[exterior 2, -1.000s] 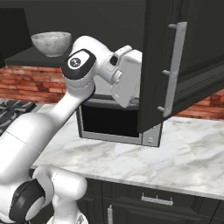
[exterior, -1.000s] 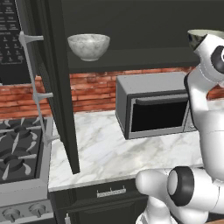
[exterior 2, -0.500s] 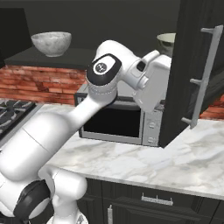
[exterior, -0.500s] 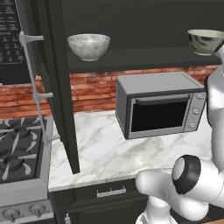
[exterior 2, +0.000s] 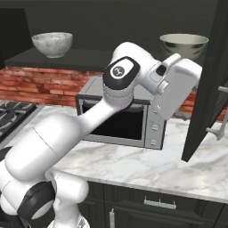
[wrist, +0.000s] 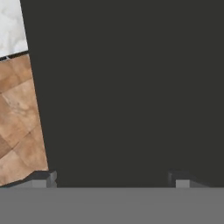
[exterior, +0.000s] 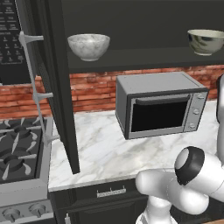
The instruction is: Move the bowls from the cabinet to the plates on the dining table.
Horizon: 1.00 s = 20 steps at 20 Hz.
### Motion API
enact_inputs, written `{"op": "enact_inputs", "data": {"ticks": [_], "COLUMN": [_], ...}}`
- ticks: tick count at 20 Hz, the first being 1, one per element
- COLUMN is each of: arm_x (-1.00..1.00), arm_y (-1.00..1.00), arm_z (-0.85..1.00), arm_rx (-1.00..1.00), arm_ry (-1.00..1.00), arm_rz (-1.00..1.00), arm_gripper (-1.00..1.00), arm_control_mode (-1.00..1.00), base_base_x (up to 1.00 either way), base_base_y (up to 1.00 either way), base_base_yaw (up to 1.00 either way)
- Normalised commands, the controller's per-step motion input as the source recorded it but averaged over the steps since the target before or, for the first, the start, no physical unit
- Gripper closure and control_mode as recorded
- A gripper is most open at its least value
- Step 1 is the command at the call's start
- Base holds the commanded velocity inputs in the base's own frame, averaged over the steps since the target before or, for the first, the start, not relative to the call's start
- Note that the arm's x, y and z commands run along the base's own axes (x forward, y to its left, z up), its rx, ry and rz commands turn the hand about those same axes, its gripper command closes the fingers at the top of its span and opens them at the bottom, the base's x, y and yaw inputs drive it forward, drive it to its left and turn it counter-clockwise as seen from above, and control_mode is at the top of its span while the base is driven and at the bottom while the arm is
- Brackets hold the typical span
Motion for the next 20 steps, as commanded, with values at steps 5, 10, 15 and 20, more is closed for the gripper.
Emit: {"op": "enact_inputs", "data": {"ticks": [5,10,15,20], "arm_x": [-0.12,-0.34,-0.26,-0.08], "arm_y": [0.00,0.20,0.51,0.70], "arm_z": [0.00,0.00,0.00,0.00], "arm_rx": [0.00,0.00,0.02,0.00], "arm_ry": [-0.01,-0.07,-0.15,-0.14], "arm_rz": [0.00,0.01,0.05,0.07], "arm_gripper": [-1.00,-1.00,-1.00,-1.00], "arm_control_mode": [-1.00,-1.00,-1.00,-1.00], "base_base_x": [0.00,0.00,0.00,0.00], "base_base_y": [0.00,0.00,0.00,0.00], "base_base_yaw": [0.00,0.00,0.00,0.00]}}
